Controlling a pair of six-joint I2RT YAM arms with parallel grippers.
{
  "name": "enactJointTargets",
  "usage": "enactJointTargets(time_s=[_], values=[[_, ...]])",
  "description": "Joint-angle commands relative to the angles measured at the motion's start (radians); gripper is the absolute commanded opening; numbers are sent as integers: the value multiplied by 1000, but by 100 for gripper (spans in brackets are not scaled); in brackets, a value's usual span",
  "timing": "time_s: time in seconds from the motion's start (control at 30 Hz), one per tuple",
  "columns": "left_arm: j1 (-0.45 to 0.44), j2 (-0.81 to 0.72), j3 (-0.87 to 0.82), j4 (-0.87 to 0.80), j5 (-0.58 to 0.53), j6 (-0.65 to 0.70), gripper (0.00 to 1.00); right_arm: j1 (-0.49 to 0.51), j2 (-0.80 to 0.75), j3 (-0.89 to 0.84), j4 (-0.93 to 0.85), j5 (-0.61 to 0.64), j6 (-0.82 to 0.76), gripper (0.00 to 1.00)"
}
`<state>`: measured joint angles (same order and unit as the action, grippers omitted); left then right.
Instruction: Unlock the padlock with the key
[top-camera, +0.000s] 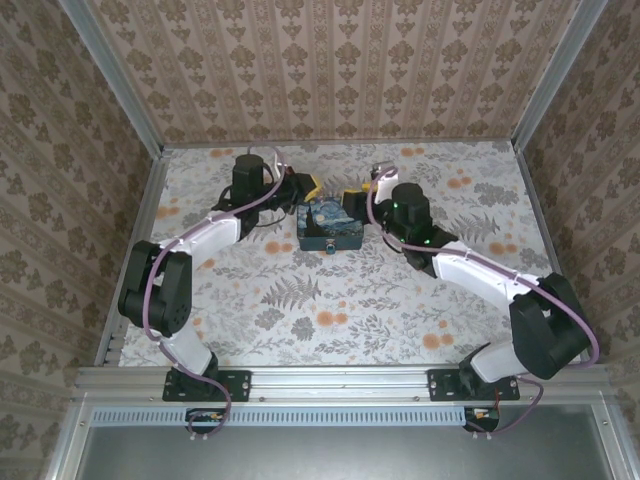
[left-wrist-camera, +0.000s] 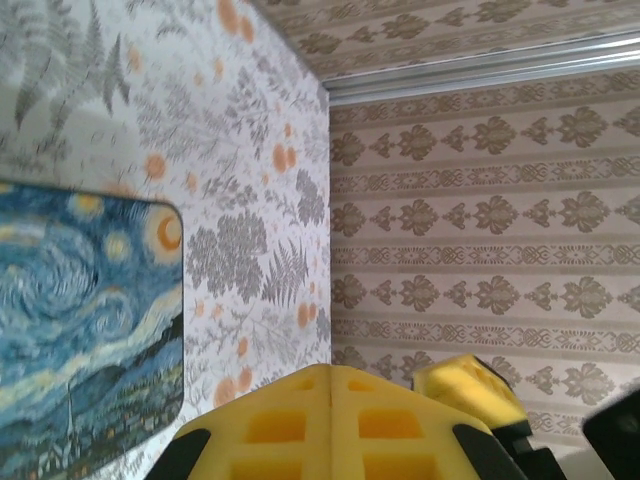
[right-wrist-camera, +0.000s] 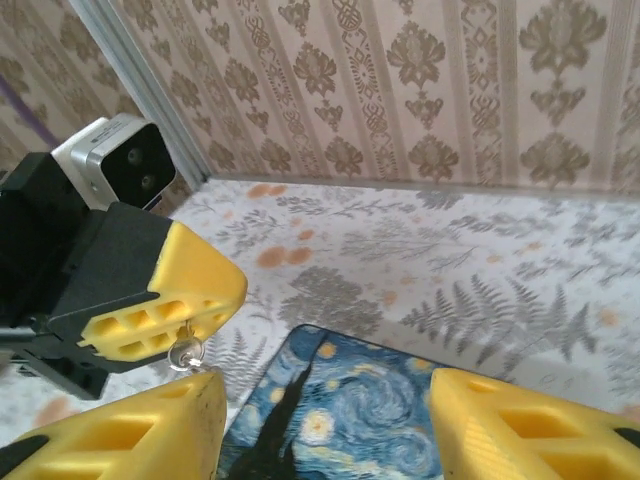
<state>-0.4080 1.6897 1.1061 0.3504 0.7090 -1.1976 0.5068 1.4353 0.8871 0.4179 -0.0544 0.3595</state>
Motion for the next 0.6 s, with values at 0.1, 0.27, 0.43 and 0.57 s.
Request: enactJointTargets(time_s=[0.1,0.27,0.43,0.57], values=[[11,13,-27,213,-17,147,0,-43,89,16,137,-236,504,59],[9,38,-63,349,-47,105,0,-57,210,-9,444,-303,748,59],[2,72,-104,507,-59,15,0,-68,311,-1,646,-311,842,57],[-4,71,-117,523,-90,4,0,-71,355,30,681,-326,853,53]])
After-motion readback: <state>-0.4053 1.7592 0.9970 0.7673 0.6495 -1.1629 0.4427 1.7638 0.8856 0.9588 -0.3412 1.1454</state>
